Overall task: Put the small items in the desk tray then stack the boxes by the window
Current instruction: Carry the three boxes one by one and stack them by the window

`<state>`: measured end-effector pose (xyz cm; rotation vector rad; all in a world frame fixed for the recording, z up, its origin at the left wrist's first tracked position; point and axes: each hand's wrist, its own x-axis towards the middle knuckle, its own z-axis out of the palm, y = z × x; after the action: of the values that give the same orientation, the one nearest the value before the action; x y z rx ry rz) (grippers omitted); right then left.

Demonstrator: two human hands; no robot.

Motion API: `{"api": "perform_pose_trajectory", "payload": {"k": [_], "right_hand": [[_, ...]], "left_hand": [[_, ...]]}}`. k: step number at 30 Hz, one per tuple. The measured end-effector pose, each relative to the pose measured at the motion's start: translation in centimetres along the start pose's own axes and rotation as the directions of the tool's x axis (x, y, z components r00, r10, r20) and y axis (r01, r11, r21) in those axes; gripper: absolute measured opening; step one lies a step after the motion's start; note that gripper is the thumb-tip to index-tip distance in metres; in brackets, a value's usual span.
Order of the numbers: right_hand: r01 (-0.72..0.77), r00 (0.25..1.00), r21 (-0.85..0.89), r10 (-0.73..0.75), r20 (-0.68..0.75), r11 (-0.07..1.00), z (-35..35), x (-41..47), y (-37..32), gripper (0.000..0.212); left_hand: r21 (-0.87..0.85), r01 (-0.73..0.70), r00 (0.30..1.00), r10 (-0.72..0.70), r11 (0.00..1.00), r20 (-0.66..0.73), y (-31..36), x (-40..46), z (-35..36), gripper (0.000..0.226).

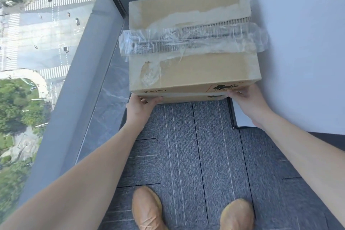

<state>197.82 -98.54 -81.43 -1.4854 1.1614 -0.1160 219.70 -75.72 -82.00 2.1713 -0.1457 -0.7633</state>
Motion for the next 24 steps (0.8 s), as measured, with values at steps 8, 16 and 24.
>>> {"api": "perform_pose_trajectory", "payload": {"k": [8,16,24], "right_hand": [[-0.031,0.998,0.052,0.033,-0.048,0.998,0.1,0.8,0.7,0.039],[-0.074,0.996,0.034,0.075,-0.048,0.997,0.1,0.5,0.6,0.046],[-0.306,0.952,-0.208,0.299,-0.065,0.929,0.0,-4.9,-2.4,0.078]], "left_hand": [[0.032,0.033,0.999,-0.032,0.999,-0.014,-0.2,0.4,1.2,0.048],[0.016,0.037,0.999,-0.037,0.999,0.013,0.8,0.3,1.0,0.042],[0.543,0.080,0.912,-0.281,0.836,0.298,3.0,-3.9,-1.4,0.061]]}}
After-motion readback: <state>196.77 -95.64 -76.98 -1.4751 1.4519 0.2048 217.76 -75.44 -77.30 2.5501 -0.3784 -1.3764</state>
